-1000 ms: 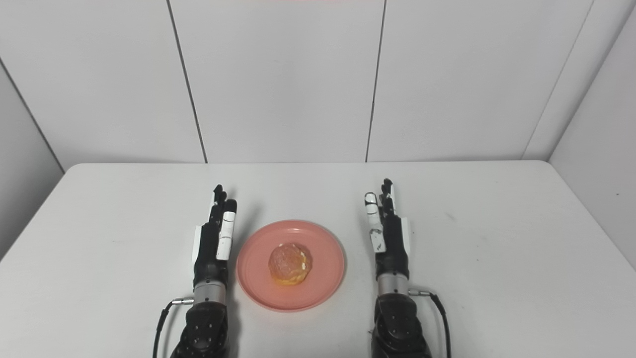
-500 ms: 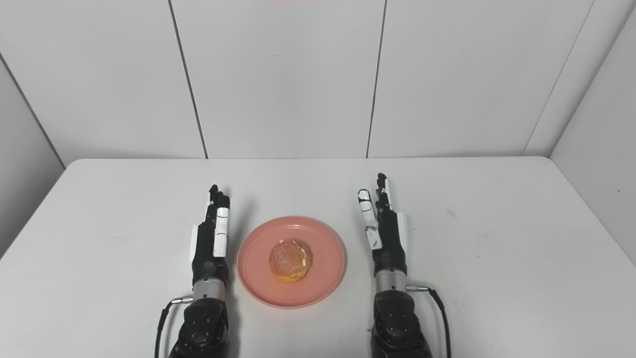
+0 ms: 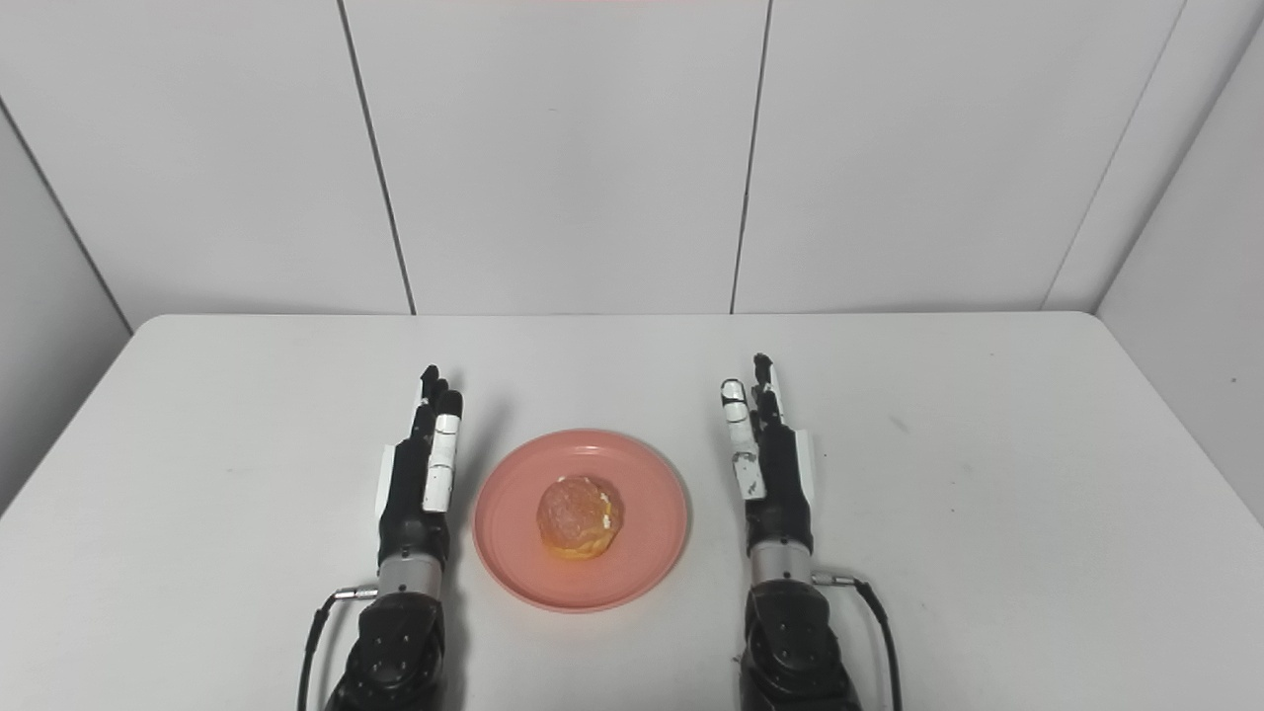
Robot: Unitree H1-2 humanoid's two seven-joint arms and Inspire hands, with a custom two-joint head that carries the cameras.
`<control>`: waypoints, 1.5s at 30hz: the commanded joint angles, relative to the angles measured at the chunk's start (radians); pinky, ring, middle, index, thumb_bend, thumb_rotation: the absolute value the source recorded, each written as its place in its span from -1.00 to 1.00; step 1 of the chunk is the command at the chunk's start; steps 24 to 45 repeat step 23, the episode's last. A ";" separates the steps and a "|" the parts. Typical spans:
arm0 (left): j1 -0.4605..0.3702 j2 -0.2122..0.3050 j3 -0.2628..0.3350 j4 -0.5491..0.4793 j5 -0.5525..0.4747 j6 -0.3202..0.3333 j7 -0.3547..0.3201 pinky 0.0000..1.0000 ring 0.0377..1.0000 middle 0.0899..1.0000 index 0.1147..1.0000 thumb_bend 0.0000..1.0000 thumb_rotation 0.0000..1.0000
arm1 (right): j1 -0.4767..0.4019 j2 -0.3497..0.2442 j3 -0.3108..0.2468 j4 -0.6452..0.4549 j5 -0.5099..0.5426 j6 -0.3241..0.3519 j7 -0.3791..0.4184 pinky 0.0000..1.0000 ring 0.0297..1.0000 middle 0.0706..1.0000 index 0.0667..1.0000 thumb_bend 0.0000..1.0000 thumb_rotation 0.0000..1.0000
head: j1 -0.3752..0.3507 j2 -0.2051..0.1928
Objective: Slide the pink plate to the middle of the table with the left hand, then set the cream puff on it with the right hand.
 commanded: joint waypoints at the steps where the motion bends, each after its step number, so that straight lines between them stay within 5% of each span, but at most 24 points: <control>1: -0.008 0.004 -0.004 0.012 0.006 0.002 0.001 1.00 1.00 1.00 1.00 0.50 0.99 | 0.026 -0.001 0.004 0.016 0.001 -0.024 0.007 1.00 0.99 1.00 0.95 0.56 1.00 | 0.001 -0.001; 12: -0.001 0.025 -0.016 -0.026 0.015 0.022 -0.016 1.00 1.00 1.00 1.00 0.52 0.90 | 0.023 0.033 -0.052 0.016 0.190 -0.015 0.083 1.00 1.00 1.00 1.00 0.62 1.00 | -0.018 0.002; 45: -0.006 0.040 -0.001 -0.056 -0.012 0.051 -0.055 1.00 1.00 1.00 1.00 0.49 0.94 | 0.032 0.047 -0.049 0.006 0.173 0.009 0.056 1.00 0.97 1.00 0.96 0.58 1.00 | -0.001 0.031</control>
